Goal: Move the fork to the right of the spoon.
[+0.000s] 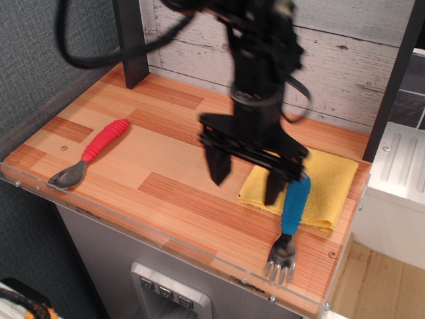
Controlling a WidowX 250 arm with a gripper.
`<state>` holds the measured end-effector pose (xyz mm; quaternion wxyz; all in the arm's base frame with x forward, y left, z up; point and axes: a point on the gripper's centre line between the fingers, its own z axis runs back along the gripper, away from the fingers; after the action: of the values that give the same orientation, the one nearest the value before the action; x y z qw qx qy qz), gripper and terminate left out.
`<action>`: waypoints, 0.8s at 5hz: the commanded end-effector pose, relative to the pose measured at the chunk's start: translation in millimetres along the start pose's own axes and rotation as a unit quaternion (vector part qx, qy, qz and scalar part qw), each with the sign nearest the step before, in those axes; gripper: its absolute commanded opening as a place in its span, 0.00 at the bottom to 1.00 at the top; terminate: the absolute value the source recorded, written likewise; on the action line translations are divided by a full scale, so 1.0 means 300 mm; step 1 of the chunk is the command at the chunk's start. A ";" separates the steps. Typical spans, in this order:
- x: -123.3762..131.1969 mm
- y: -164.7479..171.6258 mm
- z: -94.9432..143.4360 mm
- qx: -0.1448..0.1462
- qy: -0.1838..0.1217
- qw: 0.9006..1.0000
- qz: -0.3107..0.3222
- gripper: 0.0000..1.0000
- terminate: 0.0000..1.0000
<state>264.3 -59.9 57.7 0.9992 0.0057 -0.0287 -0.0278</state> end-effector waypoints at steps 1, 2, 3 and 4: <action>-0.007 -0.089 -0.051 0.010 0.010 0.999 -0.029 1.00 0.00; -0.011 -0.101 -0.080 0.019 -0.001 1.000 -0.013 1.00 0.00; -0.003 -0.111 -0.096 0.014 -0.017 1.000 -0.005 1.00 0.00; 0.004 -0.110 -0.115 0.006 -0.017 1.000 0.009 1.00 0.00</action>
<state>266.0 -93.6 15.2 0.9991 0.0133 -0.0374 -0.0178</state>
